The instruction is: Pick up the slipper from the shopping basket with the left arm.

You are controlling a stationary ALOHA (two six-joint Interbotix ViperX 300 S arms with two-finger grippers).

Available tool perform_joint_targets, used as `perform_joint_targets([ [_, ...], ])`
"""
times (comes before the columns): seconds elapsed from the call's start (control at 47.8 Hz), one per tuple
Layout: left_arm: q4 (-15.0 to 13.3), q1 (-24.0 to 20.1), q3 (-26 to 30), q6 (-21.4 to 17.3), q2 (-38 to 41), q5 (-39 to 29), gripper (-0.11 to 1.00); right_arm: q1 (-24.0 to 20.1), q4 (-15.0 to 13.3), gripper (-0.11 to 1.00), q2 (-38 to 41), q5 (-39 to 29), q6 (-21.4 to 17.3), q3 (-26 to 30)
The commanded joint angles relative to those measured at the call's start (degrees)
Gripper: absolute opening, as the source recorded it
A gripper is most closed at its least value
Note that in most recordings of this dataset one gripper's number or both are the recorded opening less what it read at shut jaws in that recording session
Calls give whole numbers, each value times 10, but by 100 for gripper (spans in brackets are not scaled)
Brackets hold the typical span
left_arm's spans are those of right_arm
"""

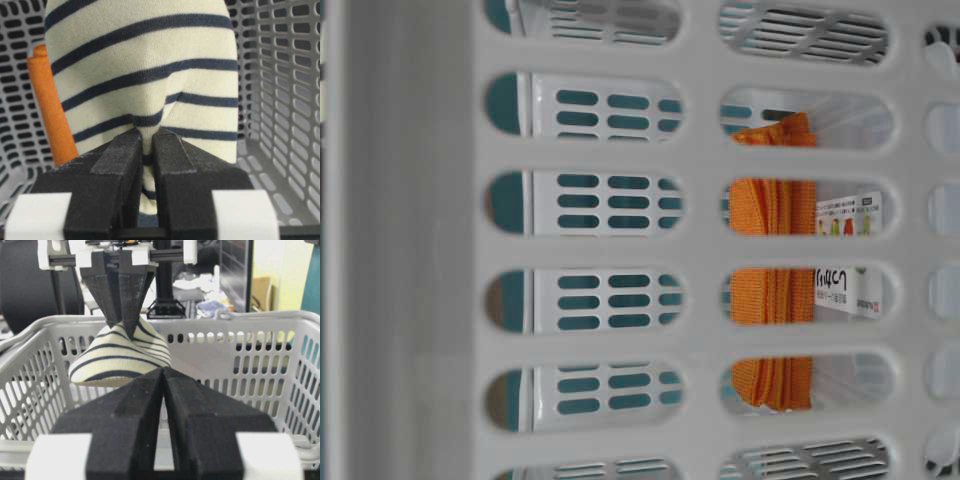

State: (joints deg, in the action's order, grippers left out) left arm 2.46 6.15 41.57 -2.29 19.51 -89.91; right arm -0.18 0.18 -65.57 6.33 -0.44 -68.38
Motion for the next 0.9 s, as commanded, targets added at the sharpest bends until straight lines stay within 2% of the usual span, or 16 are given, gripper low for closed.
perform_joint_targets([
  [0.0,2,0,12,1,-8,2,4,-1,4,0,3,2,0,6],
  [0.879,2,-3,12,1,-1,2,4,-1,4,0,3,-2,0,4],
])
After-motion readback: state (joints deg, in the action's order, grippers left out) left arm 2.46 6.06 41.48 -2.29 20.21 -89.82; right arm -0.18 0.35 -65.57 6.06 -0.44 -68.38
